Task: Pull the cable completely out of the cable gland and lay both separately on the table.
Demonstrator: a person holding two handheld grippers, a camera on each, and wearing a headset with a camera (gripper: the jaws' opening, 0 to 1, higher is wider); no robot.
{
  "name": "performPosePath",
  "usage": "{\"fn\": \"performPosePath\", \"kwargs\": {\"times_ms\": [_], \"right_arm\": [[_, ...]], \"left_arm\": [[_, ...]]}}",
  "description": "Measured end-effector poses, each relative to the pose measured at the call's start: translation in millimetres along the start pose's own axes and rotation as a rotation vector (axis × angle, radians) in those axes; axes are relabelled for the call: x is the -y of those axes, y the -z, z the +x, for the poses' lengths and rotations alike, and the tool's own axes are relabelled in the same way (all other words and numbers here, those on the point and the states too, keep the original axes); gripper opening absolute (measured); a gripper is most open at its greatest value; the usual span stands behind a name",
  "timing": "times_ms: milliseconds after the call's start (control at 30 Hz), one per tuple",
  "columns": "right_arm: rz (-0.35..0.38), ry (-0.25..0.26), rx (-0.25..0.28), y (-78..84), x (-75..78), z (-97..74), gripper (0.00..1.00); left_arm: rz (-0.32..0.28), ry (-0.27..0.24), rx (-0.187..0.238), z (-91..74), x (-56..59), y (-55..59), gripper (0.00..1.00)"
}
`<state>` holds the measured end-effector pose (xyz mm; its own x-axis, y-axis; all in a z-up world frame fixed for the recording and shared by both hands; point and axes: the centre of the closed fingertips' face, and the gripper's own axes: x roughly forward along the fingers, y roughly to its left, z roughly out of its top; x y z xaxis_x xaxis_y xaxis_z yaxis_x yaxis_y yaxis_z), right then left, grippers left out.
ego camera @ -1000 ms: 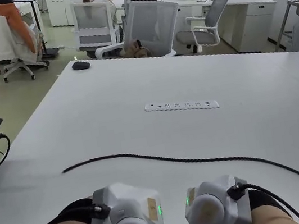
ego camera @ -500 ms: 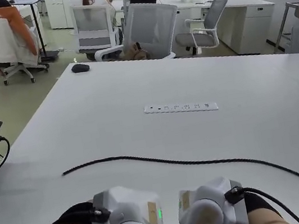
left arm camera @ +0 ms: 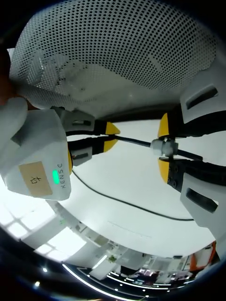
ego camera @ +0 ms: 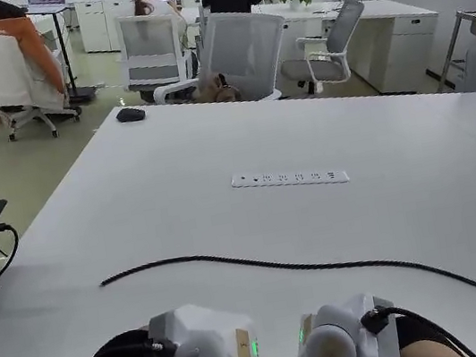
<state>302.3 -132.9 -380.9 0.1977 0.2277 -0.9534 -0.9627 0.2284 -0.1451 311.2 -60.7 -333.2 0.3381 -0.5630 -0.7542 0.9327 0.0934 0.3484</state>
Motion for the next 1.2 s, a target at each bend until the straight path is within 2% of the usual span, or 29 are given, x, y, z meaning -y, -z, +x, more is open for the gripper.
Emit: {"fn": "performPosePath", "kwargs": {"times_ms": [167, 333, 467, 500, 533, 567, 600, 633, 733, 767, 833, 900, 1067, 1100, 1200], "right_arm": [[0.028, 0.026, -0.066, 15.6, 6.1, 0.0, 0.03], [0.065, 0.040, -0.087, 22.8, 10.2, -1.5, 0.03], [0.060, 0.019, -0.083, 21.1, 4.9, -1.1, 0.04], [0.055, 0.021, -0.073, 17.9, 4.0, -2.0, 0.07], [0.032, 0.019, -0.027, 7.5, 3.4, -1.6, 0.11], [0.020, 0.008, 0.044, -7.7, -0.1, -2.5, 0.16], [0.024, -0.005, 0.086, -17.4, -3.7, -4.1, 0.19], [0.020, -0.027, 0.141, -30.4, -8.8, -6.8, 0.19], [-0.005, -0.015, 0.201, -46.0, -9.1, -12.4, 0.21], [-0.011, -0.013, 0.197, -45.3, -8.8, -12.7, 0.20], [-0.016, -0.014, 0.185, -41.7, -8.2, -11.2, 0.07], [-0.020, -0.013, 0.175, -37.8, -7.3, -11.2, 0.04], [-0.014, 0.001, 0.160, -34.6, -5.5, -11.5, 0.03], [-0.014, 0.013, 0.127, -28.8, -3.2, -11.4, 0.03], [-0.020, 0.023, 0.095, -20.4, -0.5, -8.7, 0.03]], "left_arm": [[-0.011, -0.009, 0.000, -2.6, -1.6, 0.4, 0.17], [-0.011, -0.012, 0.002, -1.9, -2.6, 0.6, 0.17], [-0.010, -0.017, 0.007, -2.8, -3.6, -0.5, 0.17], [-0.007, -0.018, 0.007, -3.0, -3.7, -0.7, 0.17], [-0.006, -0.017, 0.008, -3.0, -3.3, -1.0, 0.17], [-0.006, -0.010, 0.009, -3.1, -1.6, -1.8, 0.17], [-0.005, -0.007, 0.011, -3.0, -0.6, -2.7, 0.17], [-0.001, -0.005, 0.015, -3.0, 0.1, -3.9, 0.17], [0.007, -0.003, 0.024, -4.0, 1.2, -7.5, 0.17], [0.009, -0.003, 0.027, -3.8, 1.1, -8.0, 0.17], [0.010, -0.005, 0.039, -3.9, 0.4, -10.0, 0.17], [-0.001, -0.006, 0.051, -4.8, 0.3, -12.2, 0.17], [-0.001, -0.011, 0.047, -5.8, -0.9, -11.1, 0.17], [-0.003, -0.016, 0.045, -6.3, -2.3, -10.1, 0.17], [-0.024, -0.034, 0.041, -8.5, -8.4, -6.0, 0.17]]}}
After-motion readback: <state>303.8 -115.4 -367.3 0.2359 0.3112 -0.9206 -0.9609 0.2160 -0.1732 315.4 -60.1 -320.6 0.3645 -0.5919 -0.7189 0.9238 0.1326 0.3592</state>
